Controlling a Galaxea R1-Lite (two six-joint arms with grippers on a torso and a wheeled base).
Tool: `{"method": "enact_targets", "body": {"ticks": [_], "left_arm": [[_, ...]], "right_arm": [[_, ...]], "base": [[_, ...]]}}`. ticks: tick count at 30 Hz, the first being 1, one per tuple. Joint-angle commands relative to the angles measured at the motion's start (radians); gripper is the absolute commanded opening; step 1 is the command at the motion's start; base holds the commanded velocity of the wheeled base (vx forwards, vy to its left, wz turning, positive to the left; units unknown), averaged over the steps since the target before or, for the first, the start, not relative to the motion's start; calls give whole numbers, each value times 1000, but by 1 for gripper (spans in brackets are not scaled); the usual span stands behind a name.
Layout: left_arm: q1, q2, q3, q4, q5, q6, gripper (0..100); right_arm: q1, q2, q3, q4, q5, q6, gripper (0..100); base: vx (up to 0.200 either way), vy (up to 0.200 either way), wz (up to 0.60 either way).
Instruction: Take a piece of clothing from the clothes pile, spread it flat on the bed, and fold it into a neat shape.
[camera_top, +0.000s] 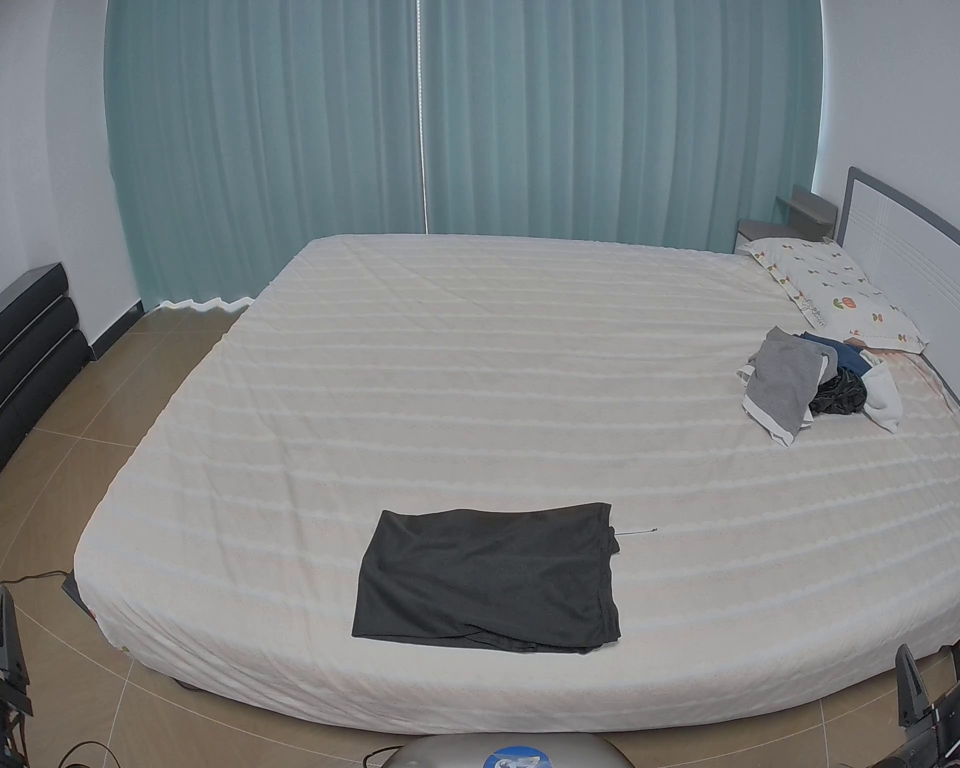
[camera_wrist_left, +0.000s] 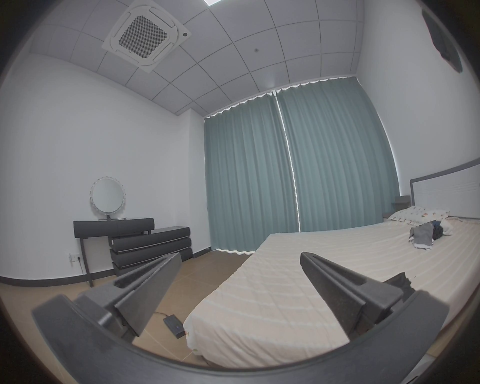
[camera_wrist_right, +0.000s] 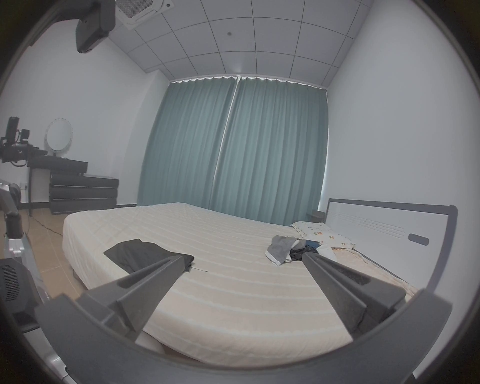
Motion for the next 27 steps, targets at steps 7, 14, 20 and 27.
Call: {"method": "enact_targets", "body": {"ticks": [7, 14, 20, 27], "left_arm": [[36, -61, 137, 25, -13, -4, 100], [36, -61, 140, 99, -119, -31, 100], [36, -61, 139, 110, -300, -69, 100], [38, -63, 137, 186, -440, -133, 100]], "right_arm": [[0, -15, 23, 17, -134, 80, 100], [0, -15, 23, 11, -100, 116, 100], [0, -15, 23, 11, 14, 111, 100], [0, -15, 23, 11, 77, 117, 100]], "base": [[0, 0, 0], [0, 0, 0], [0, 0, 0], [0, 0, 0]]}}
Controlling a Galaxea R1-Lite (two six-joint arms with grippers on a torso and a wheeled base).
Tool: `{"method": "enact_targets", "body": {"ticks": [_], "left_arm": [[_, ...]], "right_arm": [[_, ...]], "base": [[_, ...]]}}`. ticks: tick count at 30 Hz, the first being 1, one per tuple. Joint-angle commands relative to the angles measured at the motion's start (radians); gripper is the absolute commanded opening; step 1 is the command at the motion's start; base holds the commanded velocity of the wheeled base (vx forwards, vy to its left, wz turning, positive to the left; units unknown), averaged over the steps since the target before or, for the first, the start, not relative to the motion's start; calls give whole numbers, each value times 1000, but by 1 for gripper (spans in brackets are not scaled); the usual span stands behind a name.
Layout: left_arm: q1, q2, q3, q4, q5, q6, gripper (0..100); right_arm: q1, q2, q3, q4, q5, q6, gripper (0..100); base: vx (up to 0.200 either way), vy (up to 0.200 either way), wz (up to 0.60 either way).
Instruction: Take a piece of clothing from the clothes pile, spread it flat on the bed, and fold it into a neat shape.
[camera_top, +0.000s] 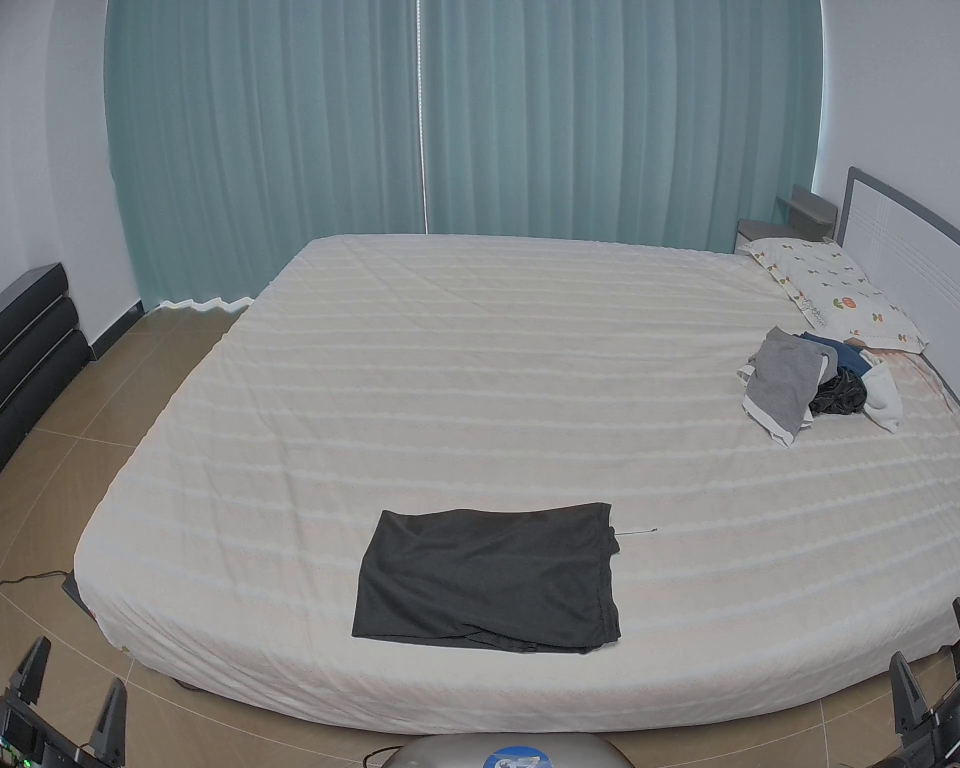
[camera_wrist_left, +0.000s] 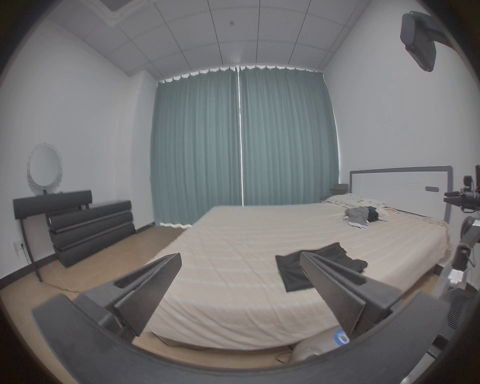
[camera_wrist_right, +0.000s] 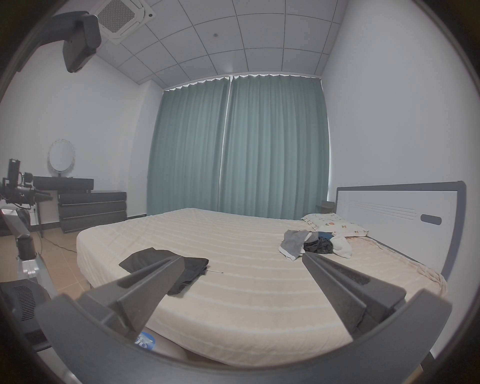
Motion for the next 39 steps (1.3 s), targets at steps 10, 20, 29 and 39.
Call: {"method": "enact_targets", "body": {"ticks": [10, 20, 29, 39], "left_arm": [[2, 3, 16, 17, -26, -25, 100], [2, 3, 16, 17, -20, -26, 100], [2, 3, 16, 16, 5, -41, 100], [2, 3, 16, 16, 2, -32, 100]], "right_arm": [[-1, -6, 18, 54, -38, 62, 100], [0, -11, 18, 73, -65, 93, 100], [0, -11, 18, 73, -65, 90, 100], [2, -11, 18, 73, -65, 94, 100]], "base": [[0, 0, 0], [0, 0, 0], [0, 0, 0], [0, 0, 0]]}}
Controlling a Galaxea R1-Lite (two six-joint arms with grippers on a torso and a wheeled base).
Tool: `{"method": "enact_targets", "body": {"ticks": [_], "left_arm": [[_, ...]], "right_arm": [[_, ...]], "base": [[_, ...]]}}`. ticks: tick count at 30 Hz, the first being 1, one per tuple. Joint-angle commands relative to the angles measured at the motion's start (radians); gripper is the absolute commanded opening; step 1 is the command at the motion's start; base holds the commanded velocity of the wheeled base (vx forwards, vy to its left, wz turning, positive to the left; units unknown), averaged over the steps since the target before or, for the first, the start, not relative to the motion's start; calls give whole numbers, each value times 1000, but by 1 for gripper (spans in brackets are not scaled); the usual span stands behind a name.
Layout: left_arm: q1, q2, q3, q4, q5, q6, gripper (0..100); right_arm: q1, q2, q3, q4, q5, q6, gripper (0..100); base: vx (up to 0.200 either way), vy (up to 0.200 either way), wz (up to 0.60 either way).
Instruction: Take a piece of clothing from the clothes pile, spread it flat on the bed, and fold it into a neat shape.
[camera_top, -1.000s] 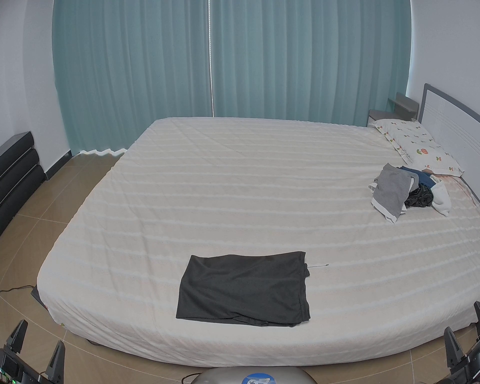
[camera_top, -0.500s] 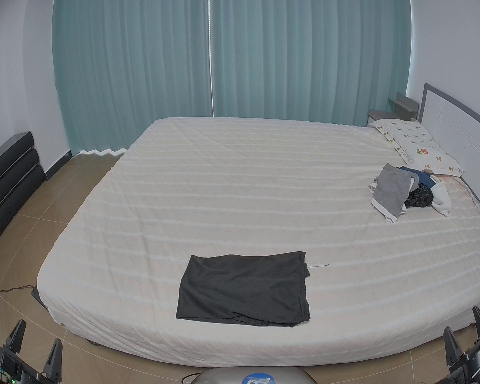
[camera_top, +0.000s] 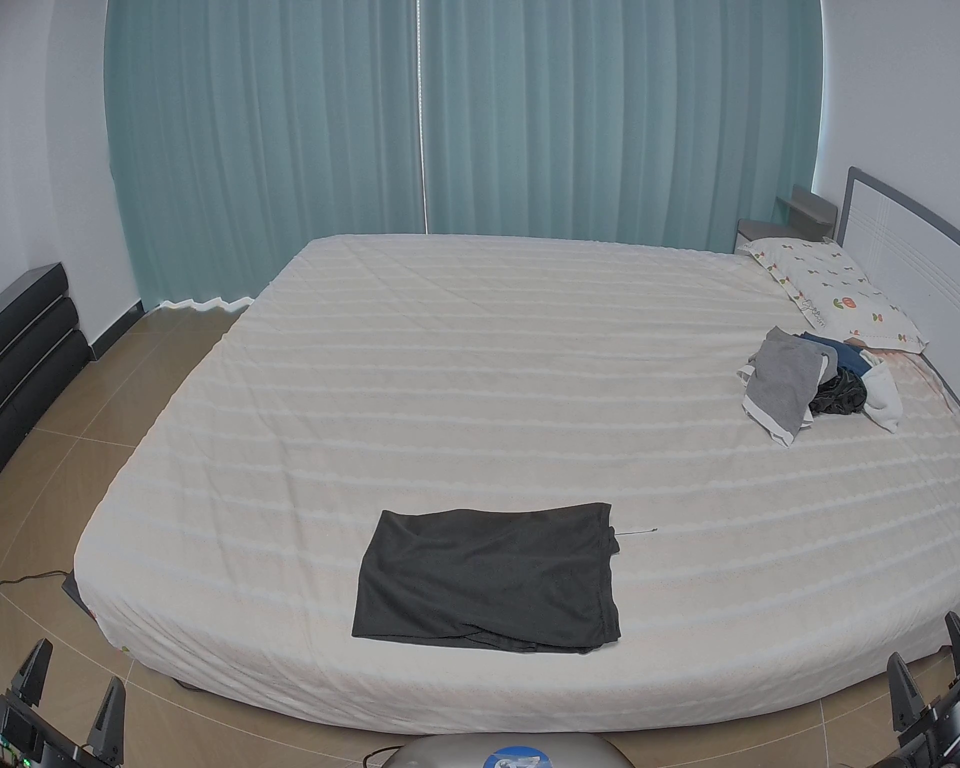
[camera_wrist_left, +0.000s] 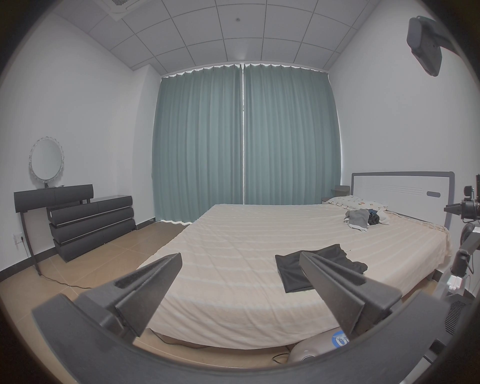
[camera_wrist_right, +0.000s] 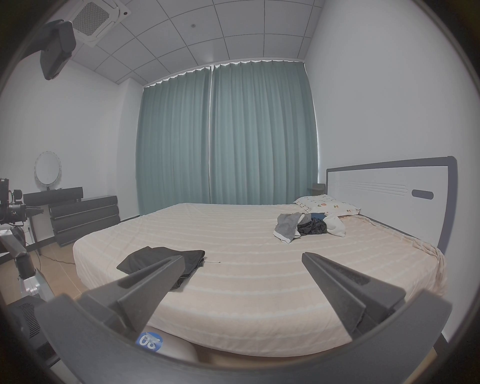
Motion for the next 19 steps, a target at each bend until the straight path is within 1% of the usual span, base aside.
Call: {"method": "enact_targets", "body": {"ticks": [1, 19], "left_arm": [[0, 1, 16, 0, 0, 0, 100], [0, 1, 16, 0, -3, 0, 100]], "right_arm": [[0, -13, 18, 0, -1, 6, 100], [0, -13, 18, 0, -6, 9, 100]], "base": [[0, 0, 0], [0, 0, 0]]}}
